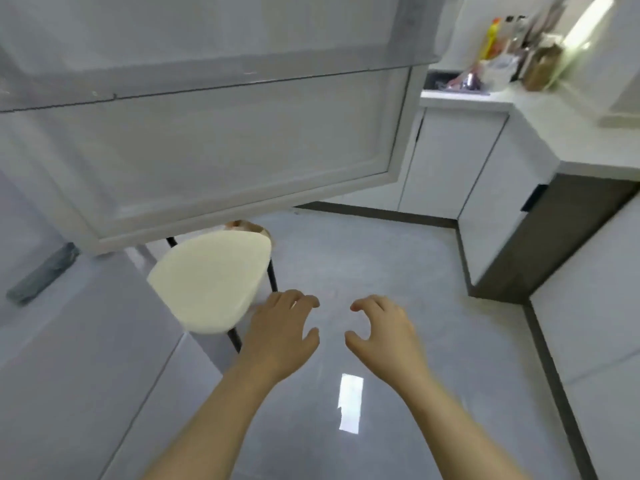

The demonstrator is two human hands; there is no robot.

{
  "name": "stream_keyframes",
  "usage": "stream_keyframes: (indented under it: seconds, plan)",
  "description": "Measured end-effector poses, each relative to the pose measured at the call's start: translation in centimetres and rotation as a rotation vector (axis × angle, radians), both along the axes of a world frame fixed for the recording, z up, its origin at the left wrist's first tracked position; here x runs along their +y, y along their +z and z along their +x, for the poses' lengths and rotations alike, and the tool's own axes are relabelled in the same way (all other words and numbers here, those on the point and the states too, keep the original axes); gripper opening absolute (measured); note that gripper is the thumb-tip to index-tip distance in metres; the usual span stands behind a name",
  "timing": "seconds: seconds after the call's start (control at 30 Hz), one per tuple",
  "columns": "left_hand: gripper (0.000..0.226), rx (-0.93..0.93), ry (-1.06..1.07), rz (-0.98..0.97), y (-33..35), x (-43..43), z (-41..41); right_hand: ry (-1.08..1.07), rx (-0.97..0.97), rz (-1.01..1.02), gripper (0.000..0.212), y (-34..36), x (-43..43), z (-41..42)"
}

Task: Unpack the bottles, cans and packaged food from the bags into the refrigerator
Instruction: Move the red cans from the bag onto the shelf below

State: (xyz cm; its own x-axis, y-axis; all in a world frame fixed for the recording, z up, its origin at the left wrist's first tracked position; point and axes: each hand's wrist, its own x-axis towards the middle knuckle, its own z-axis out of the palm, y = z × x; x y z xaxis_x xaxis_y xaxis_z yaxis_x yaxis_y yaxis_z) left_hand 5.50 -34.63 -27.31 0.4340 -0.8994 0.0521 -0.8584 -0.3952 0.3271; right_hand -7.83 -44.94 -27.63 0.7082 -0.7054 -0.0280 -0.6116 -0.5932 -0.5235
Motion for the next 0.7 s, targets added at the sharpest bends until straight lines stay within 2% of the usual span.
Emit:
stream_keyframes:
  seconds: [0.3, 0.5, 0.7]
  plan:
    - [0.041, -0.017, -0.513, 0.018, -0.8, -10.2, -7.7, -0.510, 0.018, 0.081, 0.042, -0.9, -1.5, -11.0]
    - [0.041, -0.031, -0.791, 0.008, 0.2, -16.0, -17.9, -0.780, -0.009, 0.066, 0.043, -0.3, -2.7, -20.8]
    - [0.040, -0.006, -0.970, -0.034, 0.8, -19.5, -29.5, -0.958, -0.030, 0.047, 0.042, 0.8, -3.6, -31.7]
